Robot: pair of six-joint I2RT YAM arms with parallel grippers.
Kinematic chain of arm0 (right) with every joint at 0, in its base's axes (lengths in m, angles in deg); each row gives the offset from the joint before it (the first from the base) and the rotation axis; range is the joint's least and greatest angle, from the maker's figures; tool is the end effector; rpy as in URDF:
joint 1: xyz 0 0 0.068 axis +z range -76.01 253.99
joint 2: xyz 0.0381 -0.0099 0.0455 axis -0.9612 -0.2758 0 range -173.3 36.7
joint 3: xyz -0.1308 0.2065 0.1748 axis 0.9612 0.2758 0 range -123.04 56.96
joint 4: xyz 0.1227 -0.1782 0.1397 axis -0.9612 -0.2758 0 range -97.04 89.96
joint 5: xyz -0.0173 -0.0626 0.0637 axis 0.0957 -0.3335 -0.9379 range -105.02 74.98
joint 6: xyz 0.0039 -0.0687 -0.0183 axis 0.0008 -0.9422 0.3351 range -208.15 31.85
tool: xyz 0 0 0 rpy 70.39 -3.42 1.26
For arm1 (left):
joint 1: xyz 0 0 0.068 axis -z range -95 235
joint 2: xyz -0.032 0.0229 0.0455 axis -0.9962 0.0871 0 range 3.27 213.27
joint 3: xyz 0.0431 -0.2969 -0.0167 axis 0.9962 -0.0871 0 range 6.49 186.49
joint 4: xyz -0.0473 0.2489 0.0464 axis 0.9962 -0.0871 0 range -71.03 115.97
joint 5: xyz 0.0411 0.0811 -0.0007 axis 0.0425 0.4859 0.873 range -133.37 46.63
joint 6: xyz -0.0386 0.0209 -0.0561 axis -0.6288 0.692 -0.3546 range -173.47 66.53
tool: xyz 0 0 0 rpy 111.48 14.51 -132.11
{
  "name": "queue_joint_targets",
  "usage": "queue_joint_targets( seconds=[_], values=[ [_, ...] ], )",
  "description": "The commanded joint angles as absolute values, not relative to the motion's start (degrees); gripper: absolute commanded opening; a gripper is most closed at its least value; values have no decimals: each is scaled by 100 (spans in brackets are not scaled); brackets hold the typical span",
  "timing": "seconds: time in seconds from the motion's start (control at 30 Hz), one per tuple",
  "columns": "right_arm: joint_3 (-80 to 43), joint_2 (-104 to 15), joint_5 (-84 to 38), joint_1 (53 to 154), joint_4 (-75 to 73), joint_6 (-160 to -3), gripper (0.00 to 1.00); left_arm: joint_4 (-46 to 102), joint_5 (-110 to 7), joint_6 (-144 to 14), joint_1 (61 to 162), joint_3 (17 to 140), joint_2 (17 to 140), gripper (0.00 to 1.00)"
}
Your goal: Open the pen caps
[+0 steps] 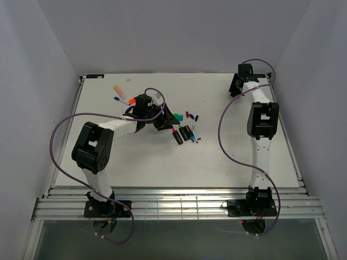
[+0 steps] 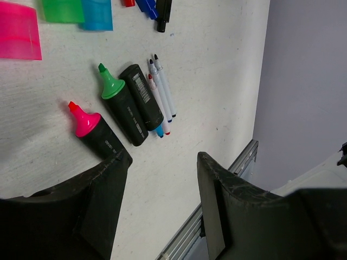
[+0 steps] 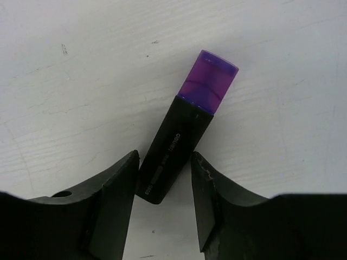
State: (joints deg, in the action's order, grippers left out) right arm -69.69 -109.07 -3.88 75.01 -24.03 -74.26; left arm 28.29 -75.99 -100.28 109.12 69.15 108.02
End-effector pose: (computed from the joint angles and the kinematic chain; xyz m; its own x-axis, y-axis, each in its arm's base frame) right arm 0.6053 -0.0005 0.1661 -0.6336 0.2243 -0.7405 0.2840 0.9577 0.0471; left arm 0.3598 -0.1957 0.2006 -0.9263 -0.2582 -0.2746 0.0686 0.6009 -0.7963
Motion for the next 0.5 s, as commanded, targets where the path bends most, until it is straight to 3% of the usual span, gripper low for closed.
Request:
queue_joint_targets(
  seconds=[0.0, 0.13, 0.3, 0.47],
  values=[
    [-7101, -10964, -719, 7304, -2447, -7216, 46, 2975, -7704, -10005, 10900, 6855, 10794, 64],
    [-7005, -10911, -843, 7293, -2439, -7145, 35, 2975, -7695, -9988, 10900, 6758, 10768, 64],
    [-6733, -10675, -922, 7276, -2439, -7092, 10, 2940, -7686, -9979, 10900, 6714, 10663, 64],
    [-5402, -9893, -1289, 7276, -1983, -7013, 8, 2808, -7642, -9988, 10900, 6740, 10470, 64]
  ],
)
